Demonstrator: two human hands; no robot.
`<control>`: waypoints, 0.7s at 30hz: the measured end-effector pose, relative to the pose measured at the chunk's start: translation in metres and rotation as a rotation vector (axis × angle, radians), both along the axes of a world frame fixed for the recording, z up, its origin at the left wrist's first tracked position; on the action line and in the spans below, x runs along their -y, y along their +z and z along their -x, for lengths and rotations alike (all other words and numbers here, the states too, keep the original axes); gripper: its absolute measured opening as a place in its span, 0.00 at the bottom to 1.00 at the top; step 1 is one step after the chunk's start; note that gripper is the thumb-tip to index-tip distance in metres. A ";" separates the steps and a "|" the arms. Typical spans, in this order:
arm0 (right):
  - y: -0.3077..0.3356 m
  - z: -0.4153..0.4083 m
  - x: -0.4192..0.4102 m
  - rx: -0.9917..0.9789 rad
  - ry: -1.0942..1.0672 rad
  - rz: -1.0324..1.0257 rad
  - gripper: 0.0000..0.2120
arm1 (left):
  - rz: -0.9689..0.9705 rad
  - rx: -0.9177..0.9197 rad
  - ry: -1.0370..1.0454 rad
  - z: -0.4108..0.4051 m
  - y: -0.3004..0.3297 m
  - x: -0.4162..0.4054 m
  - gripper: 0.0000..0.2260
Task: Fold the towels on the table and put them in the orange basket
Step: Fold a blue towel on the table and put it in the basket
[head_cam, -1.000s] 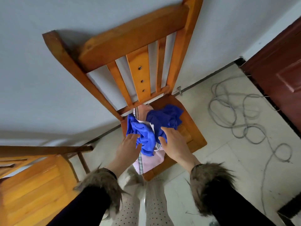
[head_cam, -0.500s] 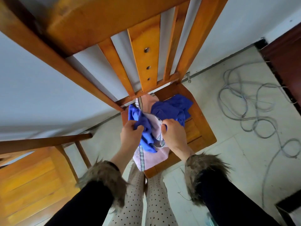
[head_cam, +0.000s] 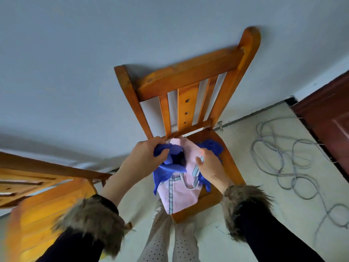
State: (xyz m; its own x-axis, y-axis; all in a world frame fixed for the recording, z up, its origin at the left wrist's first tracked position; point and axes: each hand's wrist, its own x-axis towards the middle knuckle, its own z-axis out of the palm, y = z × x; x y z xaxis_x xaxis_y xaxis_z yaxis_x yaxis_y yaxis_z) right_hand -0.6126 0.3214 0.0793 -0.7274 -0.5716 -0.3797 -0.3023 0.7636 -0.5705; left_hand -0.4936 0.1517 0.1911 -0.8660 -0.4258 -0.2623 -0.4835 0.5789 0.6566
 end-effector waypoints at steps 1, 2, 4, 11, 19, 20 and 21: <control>0.013 -0.001 0.006 -0.026 0.038 0.085 0.18 | 0.018 -0.020 -0.011 -0.003 0.013 0.000 0.07; 0.026 -0.002 0.013 -0.025 0.077 0.149 0.19 | 0.036 -0.043 -0.017 -0.005 0.026 -0.001 0.07; 0.056 -0.005 0.027 0.013 0.161 0.229 0.20 | 0.072 -0.094 -0.018 -0.011 0.052 -0.001 0.06; 0.167 -0.036 0.072 0.136 0.492 0.448 0.07 | 0.193 -0.184 0.122 -0.067 0.121 0.002 0.04; 0.253 -0.141 0.125 0.110 0.788 0.440 0.07 | 0.395 -0.217 0.386 -0.212 0.168 0.016 0.09; 0.263 -0.158 0.134 0.115 0.822 0.452 0.08 | 0.428 -0.227 0.419 -0.234 0.172 0.017 0.10; 0.273 -0.177 0.143 0.117 0.863 0.461 0.08 | 0.457 -0.237 0.458 -0.257 0.175 0.017 0.09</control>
